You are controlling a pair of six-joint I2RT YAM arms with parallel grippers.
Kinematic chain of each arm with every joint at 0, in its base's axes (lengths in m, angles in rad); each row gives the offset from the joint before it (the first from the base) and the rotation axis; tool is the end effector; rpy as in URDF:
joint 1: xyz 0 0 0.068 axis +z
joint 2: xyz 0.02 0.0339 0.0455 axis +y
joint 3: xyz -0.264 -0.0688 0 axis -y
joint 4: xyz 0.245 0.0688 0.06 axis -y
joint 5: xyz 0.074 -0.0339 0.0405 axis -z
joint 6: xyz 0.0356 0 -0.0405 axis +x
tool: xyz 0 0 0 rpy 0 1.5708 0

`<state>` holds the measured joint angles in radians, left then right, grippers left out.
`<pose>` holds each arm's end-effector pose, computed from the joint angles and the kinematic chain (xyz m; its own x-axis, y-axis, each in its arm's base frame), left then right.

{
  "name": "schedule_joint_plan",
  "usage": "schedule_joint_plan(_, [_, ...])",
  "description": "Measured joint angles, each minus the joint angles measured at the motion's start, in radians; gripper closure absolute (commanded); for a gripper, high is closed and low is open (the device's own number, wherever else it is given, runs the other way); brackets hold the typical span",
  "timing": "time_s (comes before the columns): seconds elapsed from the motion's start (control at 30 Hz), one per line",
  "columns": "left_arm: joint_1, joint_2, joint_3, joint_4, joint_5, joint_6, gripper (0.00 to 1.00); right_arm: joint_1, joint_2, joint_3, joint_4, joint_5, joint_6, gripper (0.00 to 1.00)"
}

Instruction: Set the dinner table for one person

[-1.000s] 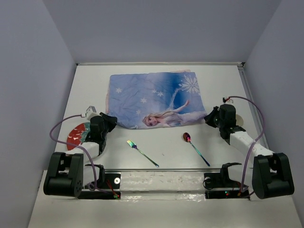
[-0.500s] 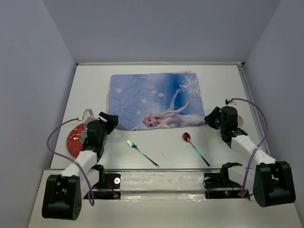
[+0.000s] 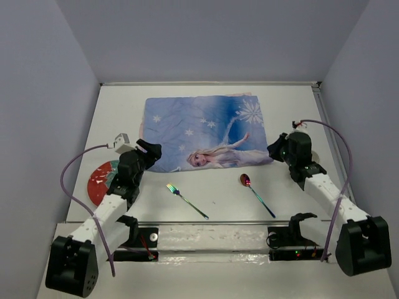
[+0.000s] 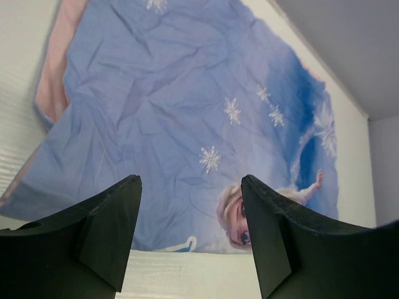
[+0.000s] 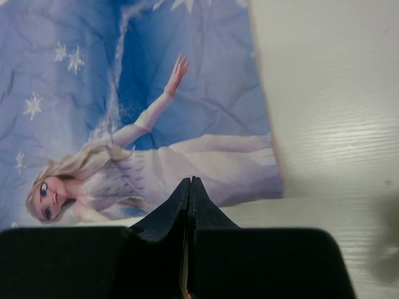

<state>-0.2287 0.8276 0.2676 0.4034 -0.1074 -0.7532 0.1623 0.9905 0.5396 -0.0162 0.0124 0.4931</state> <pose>0.1848 -0.0391 0.2115 -0.1945 -0.6530 -0.7320 -0.0147 0.7481 -0.6634 0.2170 0.0351 0.2322 -0.4628 0.4039 -0.7892 0.0776 0.9052 0.4177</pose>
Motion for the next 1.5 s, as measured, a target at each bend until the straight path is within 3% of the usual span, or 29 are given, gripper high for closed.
schedule_joint_plan(0.4, [-0.058, 0.294, 0.032, 0.031, -0.019, 0.028, 0.24, 0.063, 0.259, 0.013, 0.032, 0.014, 0.026, 0.99])
schedule_joint_plan(0.73, [-0.025, 0.378, 0.042, 0.045, 0.003, 0.034, 0.21, 0.063, 0.387, -0.024, 0.084, 0.042, 0.111, 0.81])
schedule_joint_plan(1.0, [-0.016, 0.354, 0.042, 0.048, 0.002, 0.043, 0.21, 0.063, 0.327, -0.024, 0.084, 0.071, 0.101, 0.68])
schedule_joint_plan(1.2, [-0.049, 0.278, 0.051, 0.040, 0.002, 0.047, 0.21, 0.082, 0.241, 0.041, 0.049, 0.058, 0.064, 0.67])
schedule_joint_plan(1.37, [-0.138, 0.165, 0.129, -0.008, 0.008, 0.058, 0.20, 0.199, 0.263, 0.109, 0.044, 0.056, 0.035, 0.67])
schedule_joint_plan(1.5, [-0.180, 0.033, 0.226, -0.053, 0.011, 0.087, 0.18, 0.371, 0.322, 0.179, 0.049, 0.047, 0.031, 0.66])
